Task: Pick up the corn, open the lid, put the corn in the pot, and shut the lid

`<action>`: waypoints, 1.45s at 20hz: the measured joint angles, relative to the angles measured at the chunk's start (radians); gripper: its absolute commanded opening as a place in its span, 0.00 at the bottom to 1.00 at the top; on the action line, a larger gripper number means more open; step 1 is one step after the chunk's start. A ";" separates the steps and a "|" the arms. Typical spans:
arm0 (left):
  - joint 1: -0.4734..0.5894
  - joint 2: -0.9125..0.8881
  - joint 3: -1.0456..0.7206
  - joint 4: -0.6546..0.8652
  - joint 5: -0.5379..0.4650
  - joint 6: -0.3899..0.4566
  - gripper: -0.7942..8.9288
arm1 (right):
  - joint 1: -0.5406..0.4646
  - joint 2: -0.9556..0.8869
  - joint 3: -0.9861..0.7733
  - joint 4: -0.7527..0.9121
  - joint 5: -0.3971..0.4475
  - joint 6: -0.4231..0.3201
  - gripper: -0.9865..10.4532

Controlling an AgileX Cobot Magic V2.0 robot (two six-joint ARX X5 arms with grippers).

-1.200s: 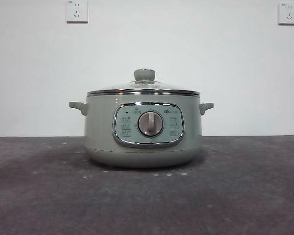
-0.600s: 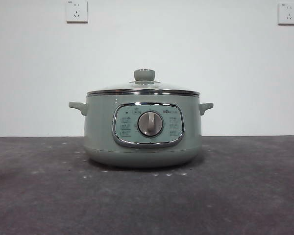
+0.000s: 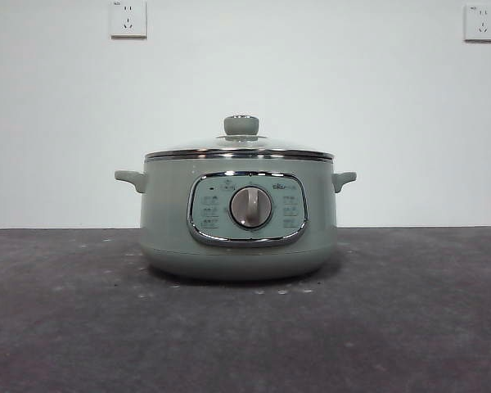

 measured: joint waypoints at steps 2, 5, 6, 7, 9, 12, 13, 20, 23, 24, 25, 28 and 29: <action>0.000 0.000 0.000 0.001 0.000 -0.005 0.08 | 0.000 0.000 0.000 0.000 0.000 0.000 0.09; 0.000 0.002 0.000 0.001 0.000 -0.008 0.08 | 0.000 0.000 0.000 0.000 0.000 0.000 0.09; 0.000 0.004 0.000 0.001 0.000 -0.008 0.08 | 0.000 0.000 0.000 0.000 0.000 0.000 0.09; 0.000 0.006 0.000 0.001 0.000 -0.008 0.08 | 0.000 0.000 0.000 0.000 0.000 0.000 0.09; 0.000 0.009 0.000 0.001 0.000 -0.008 0.08 | 0.000 0.000 0.000 0.000 0.000 0.000 0.09; 0.000 0.011 0.000 0.002 0.000 -0.008 0.08 | 0.000 0.000 0.000 0.000 0.000 0.000 0.09; 0.000 0.012 0.000 0.002 0.000 -0.008 0.08 | 0.000 0.000 0.000 0.000 0.000 0.000 0.09; 0.000 0.013 0.000 0.002 0.000 -0.008 0.08 | -0.148 -0.031 -0.018 0.103 0.114 -0.073 0.09; 0.000 0.013 0.000 0.002 0.000 -0.008 0.08 | -0.353 -0.115 -0.113 0.424 -0.020 -0.200 0.09; 0.000 0.013 0.000 0.002 0.000 -0.008 0.08 | -0.416 -0.152 -0.171 0.529 -0.068 -0.245 0.09; 0.000 0.013 0.000 0.003 0.000 -0.008 0.08 | -0.473 -0.190 -0.239 0.633 -0.106 -0.283 0.09; 0.000 0.014 0.000 0.003 0.000 -0.008 0.08 | -0.597 -0.295 -0.494 0.932 -0.177 -0.333 0.09; 0.000 0.016 0.000 0.003 0.000 -0.008 0.08 | -0.616 -0.325 -0.587 1.012 -0.182 -0.338 0.09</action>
